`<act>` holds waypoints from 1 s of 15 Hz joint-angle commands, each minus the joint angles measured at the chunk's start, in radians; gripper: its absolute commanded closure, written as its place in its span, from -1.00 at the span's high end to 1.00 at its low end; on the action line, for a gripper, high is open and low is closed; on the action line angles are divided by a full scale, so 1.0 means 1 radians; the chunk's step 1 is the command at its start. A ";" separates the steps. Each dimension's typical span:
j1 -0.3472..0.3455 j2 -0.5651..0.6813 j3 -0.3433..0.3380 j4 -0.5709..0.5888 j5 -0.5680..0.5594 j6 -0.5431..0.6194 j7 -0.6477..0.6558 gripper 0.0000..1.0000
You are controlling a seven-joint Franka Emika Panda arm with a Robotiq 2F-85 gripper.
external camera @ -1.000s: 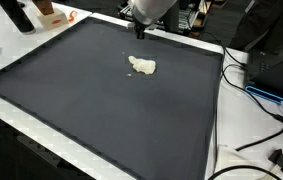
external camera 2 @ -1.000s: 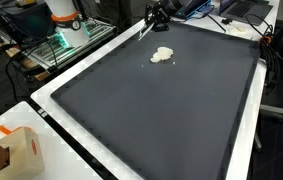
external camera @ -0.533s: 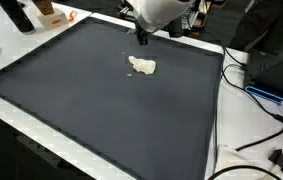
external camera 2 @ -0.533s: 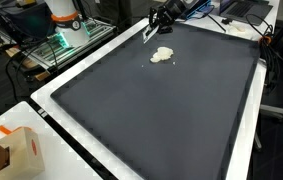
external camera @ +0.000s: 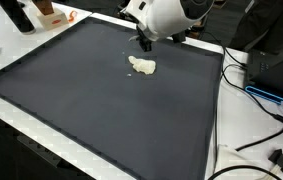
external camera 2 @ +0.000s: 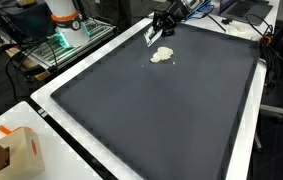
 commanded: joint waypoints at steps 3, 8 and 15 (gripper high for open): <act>0.029 0.033 -0.015 0.036 -0.043 0.008 -0.093 -0.98; 0.028 0.020 -0.009 0.029 -0.059 0.014 -0.219 -0.98; 0.017 -0.030 -0.001 -0.008 -0.034 0.072 -0.416 -0.98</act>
